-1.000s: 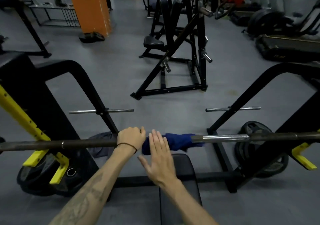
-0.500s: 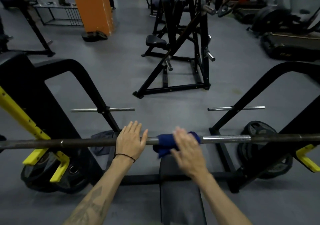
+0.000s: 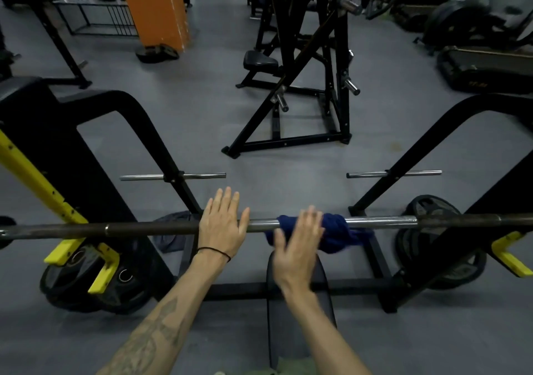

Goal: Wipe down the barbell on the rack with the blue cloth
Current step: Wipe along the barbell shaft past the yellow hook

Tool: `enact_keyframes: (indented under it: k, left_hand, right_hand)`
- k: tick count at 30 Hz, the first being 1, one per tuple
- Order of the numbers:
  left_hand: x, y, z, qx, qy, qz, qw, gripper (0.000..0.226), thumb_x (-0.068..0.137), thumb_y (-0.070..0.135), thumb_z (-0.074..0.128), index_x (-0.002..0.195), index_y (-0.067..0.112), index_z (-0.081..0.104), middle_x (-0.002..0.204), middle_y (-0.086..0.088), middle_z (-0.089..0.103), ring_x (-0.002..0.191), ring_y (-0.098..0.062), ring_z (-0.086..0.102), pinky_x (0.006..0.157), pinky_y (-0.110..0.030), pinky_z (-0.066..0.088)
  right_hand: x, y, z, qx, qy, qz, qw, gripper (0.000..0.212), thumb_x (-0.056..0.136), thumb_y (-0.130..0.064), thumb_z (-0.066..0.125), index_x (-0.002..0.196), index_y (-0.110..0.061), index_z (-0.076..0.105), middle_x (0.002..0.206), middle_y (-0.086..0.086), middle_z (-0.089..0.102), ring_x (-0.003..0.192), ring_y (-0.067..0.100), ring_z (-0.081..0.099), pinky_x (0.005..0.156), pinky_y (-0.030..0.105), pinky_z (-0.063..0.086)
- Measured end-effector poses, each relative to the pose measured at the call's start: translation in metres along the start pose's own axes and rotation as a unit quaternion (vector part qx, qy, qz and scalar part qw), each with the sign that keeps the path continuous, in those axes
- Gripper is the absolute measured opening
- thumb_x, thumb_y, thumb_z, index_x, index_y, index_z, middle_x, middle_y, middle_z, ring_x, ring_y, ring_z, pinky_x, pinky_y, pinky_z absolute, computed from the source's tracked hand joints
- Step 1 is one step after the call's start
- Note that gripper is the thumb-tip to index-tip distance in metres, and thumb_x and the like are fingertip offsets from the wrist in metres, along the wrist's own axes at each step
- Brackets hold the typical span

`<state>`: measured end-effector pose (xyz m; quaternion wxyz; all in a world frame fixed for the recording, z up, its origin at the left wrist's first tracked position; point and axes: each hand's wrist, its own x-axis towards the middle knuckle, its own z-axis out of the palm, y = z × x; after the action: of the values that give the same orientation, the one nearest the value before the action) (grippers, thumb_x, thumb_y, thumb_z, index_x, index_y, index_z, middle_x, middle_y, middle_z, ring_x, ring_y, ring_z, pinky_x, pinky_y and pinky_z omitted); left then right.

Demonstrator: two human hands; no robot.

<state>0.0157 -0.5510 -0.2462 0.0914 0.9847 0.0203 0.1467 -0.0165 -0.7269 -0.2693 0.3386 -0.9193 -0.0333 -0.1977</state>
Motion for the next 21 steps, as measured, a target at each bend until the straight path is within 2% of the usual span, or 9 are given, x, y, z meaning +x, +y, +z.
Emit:
enact_keyframes:
  k: [3,5,6,9,11,14,16,18,21]
  left_hand:
    - [-0.007,-0.001,0.002,0.002,0.013,0.036,0.999,0.063,0.103,0.049,0.029,0.141,0.007,0.057,0.149,-0.013,0.052,0.142,-0.029,0.044,0.119,-0.045,0.033]
    - [-0.012,-0.003,0.002,0.001,0.023,0.065,0.998,0.06,0.103,0.047,0.031,0.138,0.008,0.06,0.147,-0.012,0.055,0.142,-0.029,0.045,0.121,-0.043,0.028]
    - [-0.012,-0.004,0.001,0.003,0.029,0.074,0.997,0.058,0.103,0.046,0.032,0.136,0.007,0.061,0.145,-0.012,0.056,0.141,-0.029,0.046,0.121,-0.042,0.026]
    - [-0.009,-0.001,0.003,0.014,0.044,0.075,0.996,0.056,0.103,0.044,0.034,0.133,0.007,0.064,0.143,-0.013,0.058,0.14,-0.031,0.047,0.119,-0.045,0.031]
    - [-0.006,0.003,0.005,0.009,0.047,0.059,0.997,0.054,0.102,0.041,0.036,0.129,0.005,0.067,0.138,-0.014,0.062,0.138,-0.033,0.049,0.114,-0.049,0.04]
    - [0.0,0.004,0.007,0.002,0.047,0.065,0.997,0.048,0.103,0.035,0.037,0.114,0.006,0.073,0.122,-0.014,0.071,0.128,-0.032,0.058,0.107,-0.047,0.046]
    - [-0.002,0.0,0.008,-0.01,0.057,0.085,0.995,0.042,0.103,0.032,0.039,0.107,0.009,0.073,0.113,-0.01,0.072,0.122,-0.03,0.061,0.105,-0.045,0.047]
    - [-0.004,-0.001,0.006,-0.024,0.084,0.097,0.991,0.036,0.103,0.031,0.042,0.097,0.012,0.072,0.101,-0.006,0.07,0.107,-0.026,0.065,0.094,-0.043,0.052]
    - [-0.003,0.009,0.002,0.0,0.123,0.093,0.988,0.034,0.102,0.028,0.043,0.076,0.016,0.062,0.074,-0.002,0.055,0.066,-0.023,0.055,0.058,-0.039,0.045]
  right_hand:
    - [-0.002,-0.01,0.003,-0.043,-0.141,-0.192,0.97,0.073,0.106,-0.052,0.037,0.162,-0.009,0.017,0.171,0.006,0.006,0.158,0.02,0.004,0.127,0.044,0.007]
    - [0.014,0.037,-0.018,-0.087,-0.114,-0.258,0.956,0.068,0.105,-0.042,0.044,0.16,-0.009,0.024,0.17,0.005,0.012,0.157,0.021,0.012,0.122,0.049,0.023]
    - [0.019,0.059,-0.028,-0.095,-0.075,-0.225,0.967,0.066,0.104,-0.04,0.044,0.159,-0.008,0.027,0.17,0.006,0.015,0.156,0.023,0.016,0.12,0.052,0.027]
    - [0.014,0.066,-0.031,-0.064,0.052,-0.001,0.997,0.069,0.105,-0.042,0.039,0.159,-0.002,0.024,0.17,0.01,0.012,0.157,0.029,0.01,0.121,0.059,0.022]
    - [0.006,0.022,-0.009,-0.014,0.03,0.012,0.999,0.079,0.103,-0.05,0.041,0.159,0.001,0.017,0.17,0.014,0.005,0.157,0.033,0.002,0.125,0.057,0.009]
    - [-0.004,0.004,-0.002,-0.068,-0.131,-0.203,0.968,0.085,0.103,-0.056,0.043,0.161,-0.004,0.011,0.171,0.01,0.001,0.158,0.027,0.002,0.127,0.048,0.011]
    - [0.012,0.042,-0.022,-0.112,-0.128,-0.272,0.947,0.078,0.103,-0.05,0.047,0.161,-0.006,0.019,0.171,0.008,0.008,0.157,0.023,0.01,0.122,0.051,0.026]
    - [0.02,0.073,-0.04,-0.113,-0.038,-0.185,0.975,0.07,0.103,-0.043,0.046,0.157,-0.003,0.029,0.169,0.01,0.018,0.156,0.026,0.017,0.118,0.055,0.031]
    - [0.012,0.044,-0.024,-0.041,0.05,0.009,0.998,0.075,0.104,-0.048,0.039,0.159,-0.001,0.02,0.17,0.012,0.01,0.157,0.03,0.007,0.123,0.058,0.017]
